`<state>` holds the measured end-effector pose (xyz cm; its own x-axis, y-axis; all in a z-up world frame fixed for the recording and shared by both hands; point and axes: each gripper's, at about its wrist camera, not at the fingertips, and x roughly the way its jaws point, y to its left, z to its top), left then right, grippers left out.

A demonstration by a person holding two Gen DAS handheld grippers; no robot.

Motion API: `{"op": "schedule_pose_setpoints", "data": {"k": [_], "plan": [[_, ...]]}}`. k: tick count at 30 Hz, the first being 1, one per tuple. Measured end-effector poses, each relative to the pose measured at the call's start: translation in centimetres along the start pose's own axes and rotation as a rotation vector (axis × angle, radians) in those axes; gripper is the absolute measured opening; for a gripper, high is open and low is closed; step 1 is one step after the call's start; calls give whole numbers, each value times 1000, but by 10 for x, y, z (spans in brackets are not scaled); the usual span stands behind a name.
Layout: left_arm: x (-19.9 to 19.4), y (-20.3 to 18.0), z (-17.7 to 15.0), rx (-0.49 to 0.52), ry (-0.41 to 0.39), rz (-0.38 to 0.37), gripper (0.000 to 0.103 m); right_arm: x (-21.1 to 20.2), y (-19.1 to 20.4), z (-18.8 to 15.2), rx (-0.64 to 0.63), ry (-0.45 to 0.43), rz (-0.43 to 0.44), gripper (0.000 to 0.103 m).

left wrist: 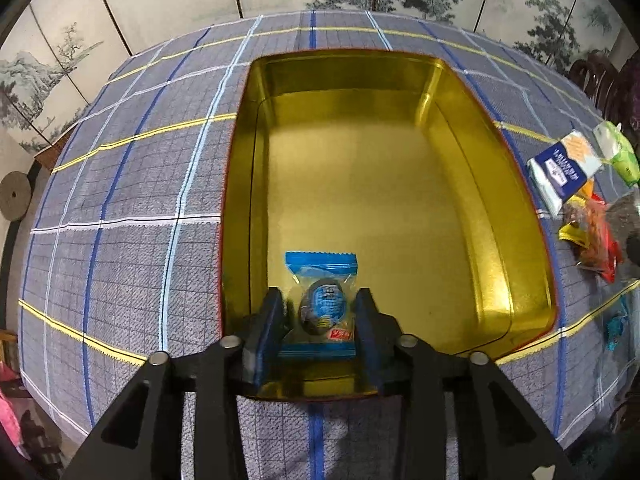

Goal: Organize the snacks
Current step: 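Release the pastry in the tin with the left tool while the right drops the biscuit pack there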

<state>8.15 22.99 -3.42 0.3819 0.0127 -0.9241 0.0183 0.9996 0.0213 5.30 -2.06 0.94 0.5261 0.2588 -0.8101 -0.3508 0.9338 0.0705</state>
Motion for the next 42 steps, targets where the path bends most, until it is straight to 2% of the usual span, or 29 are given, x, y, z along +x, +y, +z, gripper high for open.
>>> {"op": "schedule_pose_setpoints", "data": {"k": [4,9,16,23,27,42], "plan": [[-14,5,-1,-38,-30,-27,41,8,13,8,-13,-4,20,27],[-50,18,-6,-110,-112,-18,43,15,35,20,-49,-15,50,27],[-92,55,-30,-263,-190,130,55,31,72,40,-117,-20,100,27],[-92,85,-55,-367,-157,170,57,61,110,53,-188,15,127,27],[-87,91,-69,-412,-127,156,58,78,126,58,-227,33,124,27],[-84,97,-86,-463,-97,141,58,116,142,61,-282,100,103,27]]}}
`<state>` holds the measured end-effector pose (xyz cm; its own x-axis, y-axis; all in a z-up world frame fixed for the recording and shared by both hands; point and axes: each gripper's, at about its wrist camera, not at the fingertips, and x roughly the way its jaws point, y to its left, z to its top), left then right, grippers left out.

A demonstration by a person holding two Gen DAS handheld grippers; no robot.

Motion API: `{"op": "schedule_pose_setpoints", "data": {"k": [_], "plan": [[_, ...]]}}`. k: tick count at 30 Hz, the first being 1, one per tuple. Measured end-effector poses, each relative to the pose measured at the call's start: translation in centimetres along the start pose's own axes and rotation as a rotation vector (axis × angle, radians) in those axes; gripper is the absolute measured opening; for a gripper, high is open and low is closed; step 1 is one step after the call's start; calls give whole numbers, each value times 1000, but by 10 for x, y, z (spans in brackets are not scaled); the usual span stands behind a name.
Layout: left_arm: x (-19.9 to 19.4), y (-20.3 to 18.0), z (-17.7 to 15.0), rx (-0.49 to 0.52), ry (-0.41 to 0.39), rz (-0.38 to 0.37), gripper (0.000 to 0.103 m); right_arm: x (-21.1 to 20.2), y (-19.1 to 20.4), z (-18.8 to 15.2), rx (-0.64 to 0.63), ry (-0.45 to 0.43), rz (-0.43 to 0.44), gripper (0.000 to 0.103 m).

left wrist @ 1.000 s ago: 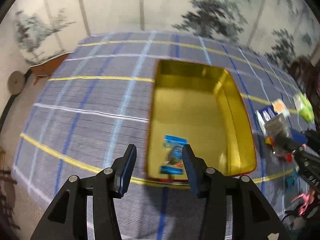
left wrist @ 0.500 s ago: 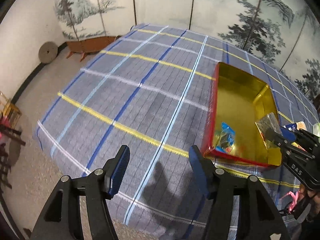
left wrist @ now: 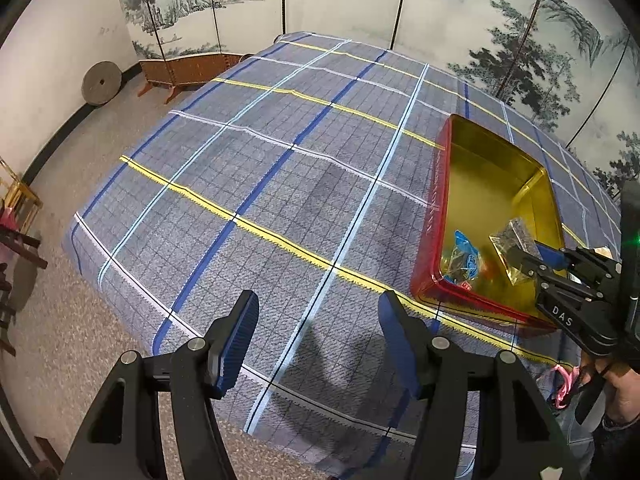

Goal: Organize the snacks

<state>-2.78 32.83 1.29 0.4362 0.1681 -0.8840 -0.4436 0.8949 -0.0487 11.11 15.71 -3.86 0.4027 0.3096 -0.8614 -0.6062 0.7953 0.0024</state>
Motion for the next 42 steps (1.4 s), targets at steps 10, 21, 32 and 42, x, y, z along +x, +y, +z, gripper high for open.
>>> {"op": "schedule_pose_setpoints", "data": {"k": [10,21,32,42], "plan": [[2,-14,-1,24,17,-24,59,9,1,-8,16,15,7,27],[-8,-69,-2,141,4,-97,59,-53,-22,-18,78,-97,35,42],[-22,-172,-38,379,36,-243,64,-151,-126,-123,185,-73,-128,45],[-25,-246,-89,562,102,-341,65,-168,-219,-223,232,73,-197,56]]}}
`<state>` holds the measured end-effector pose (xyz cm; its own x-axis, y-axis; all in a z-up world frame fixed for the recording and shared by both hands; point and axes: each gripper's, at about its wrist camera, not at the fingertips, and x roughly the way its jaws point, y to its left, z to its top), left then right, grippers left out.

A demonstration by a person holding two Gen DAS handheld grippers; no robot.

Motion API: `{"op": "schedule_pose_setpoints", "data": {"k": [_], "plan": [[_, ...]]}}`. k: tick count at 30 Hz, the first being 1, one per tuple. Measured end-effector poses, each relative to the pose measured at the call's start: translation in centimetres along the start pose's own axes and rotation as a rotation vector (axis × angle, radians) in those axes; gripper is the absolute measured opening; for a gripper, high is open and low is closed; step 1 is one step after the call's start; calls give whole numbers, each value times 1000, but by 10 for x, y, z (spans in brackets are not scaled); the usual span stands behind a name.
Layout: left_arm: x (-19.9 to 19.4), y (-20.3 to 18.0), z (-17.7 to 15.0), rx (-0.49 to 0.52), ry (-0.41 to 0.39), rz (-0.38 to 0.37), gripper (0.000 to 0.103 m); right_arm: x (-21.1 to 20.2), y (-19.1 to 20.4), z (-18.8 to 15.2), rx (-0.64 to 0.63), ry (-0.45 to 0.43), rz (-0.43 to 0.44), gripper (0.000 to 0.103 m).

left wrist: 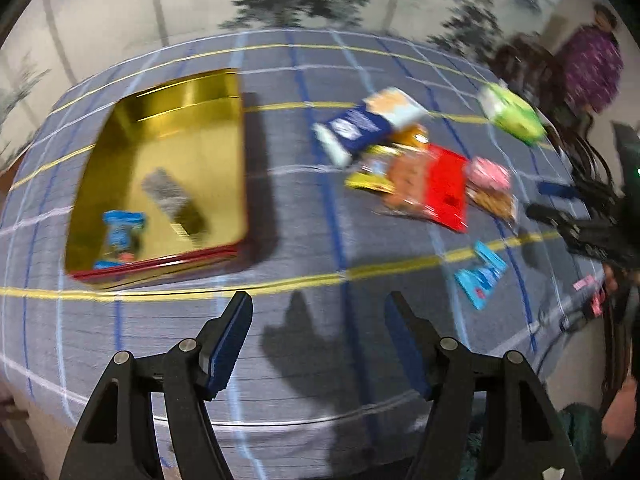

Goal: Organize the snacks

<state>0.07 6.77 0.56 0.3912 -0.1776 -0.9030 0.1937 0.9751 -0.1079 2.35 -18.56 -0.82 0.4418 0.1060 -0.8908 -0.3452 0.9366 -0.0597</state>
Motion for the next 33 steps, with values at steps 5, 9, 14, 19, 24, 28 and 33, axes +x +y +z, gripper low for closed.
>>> {"op": "schedule_pose_setpoints", "data": {"k": [5,9,14,19,24,28,33], "plan": [[11,-31,-4,97,20,-28,67,15,-11,-9,-86,-5,11,56],[20,-52,-5,149,39,-51,67,32,-7,-2,-172,8,56,60],[30,-73,-2,206,44,-84,67,49,-8,3,-196,31,98,60],[35,-91,1,277,22,-144,71,57,-13,1,-138,14,124,60],[44,-103,5,317,12,-180,71,61,-8,-6,-138,14,124,47],[51,-112,9,342,17,-202,71,58,-7,-9,-109,17,123,46],[56,-123,10,394,24,-228,71,51,-9,-11,-20,53,135,44]]}}
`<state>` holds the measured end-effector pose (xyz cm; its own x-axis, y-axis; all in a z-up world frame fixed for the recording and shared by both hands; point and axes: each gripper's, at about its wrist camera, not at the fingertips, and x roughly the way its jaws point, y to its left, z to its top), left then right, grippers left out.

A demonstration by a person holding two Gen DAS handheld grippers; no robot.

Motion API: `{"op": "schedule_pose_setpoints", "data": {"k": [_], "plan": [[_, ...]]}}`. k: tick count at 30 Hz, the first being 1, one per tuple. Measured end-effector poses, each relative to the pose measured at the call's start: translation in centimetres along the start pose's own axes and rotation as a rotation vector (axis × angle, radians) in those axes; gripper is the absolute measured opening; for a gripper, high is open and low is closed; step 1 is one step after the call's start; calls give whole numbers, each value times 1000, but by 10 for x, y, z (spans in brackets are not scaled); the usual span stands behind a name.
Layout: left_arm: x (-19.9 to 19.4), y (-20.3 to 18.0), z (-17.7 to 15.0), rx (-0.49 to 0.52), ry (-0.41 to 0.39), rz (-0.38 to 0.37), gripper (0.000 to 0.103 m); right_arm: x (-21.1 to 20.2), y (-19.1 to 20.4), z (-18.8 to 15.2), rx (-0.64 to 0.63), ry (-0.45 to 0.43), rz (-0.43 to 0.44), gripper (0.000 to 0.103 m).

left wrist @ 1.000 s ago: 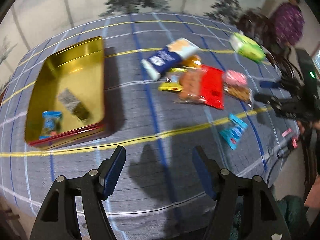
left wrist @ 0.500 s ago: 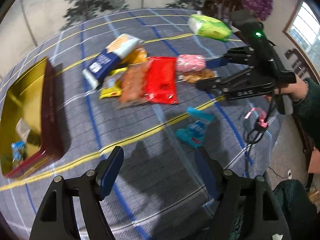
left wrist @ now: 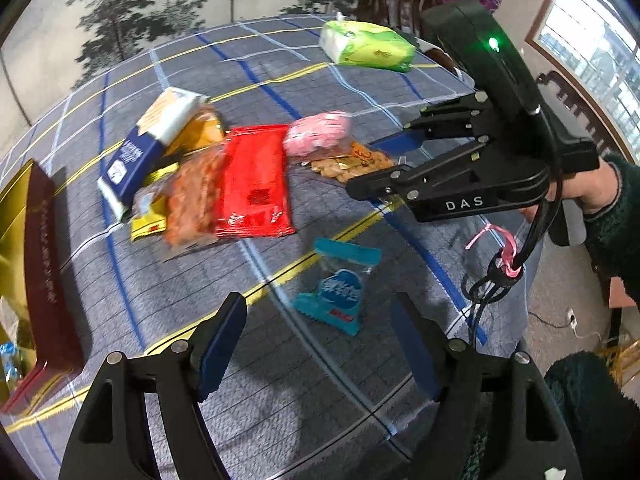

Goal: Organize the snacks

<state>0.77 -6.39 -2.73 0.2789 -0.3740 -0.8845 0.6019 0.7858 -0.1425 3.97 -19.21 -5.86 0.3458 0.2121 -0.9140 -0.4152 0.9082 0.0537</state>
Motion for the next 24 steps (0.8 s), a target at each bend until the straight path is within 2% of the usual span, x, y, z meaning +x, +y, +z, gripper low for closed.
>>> {"op": "schedule_pose_setpoints", "data": {"k": [9,14,19,21,24], "plan": [[28,-11,12,71,41,55,69,-12,-6,-14,52,2,-48,43],[38,-10,15,55,68,47,54,-16,-12,-27,90,-7,-52,43],[41,-9,16,29,71,35,46,-15,-11,-35,115,-12,-47,43],[40,-10,15,25,71,34,39,-14,-10,-36,121,-13,-45,43],[38,-13,12,27,74,39,36,-15,-9,-38,130,-22,-48,43]]}}
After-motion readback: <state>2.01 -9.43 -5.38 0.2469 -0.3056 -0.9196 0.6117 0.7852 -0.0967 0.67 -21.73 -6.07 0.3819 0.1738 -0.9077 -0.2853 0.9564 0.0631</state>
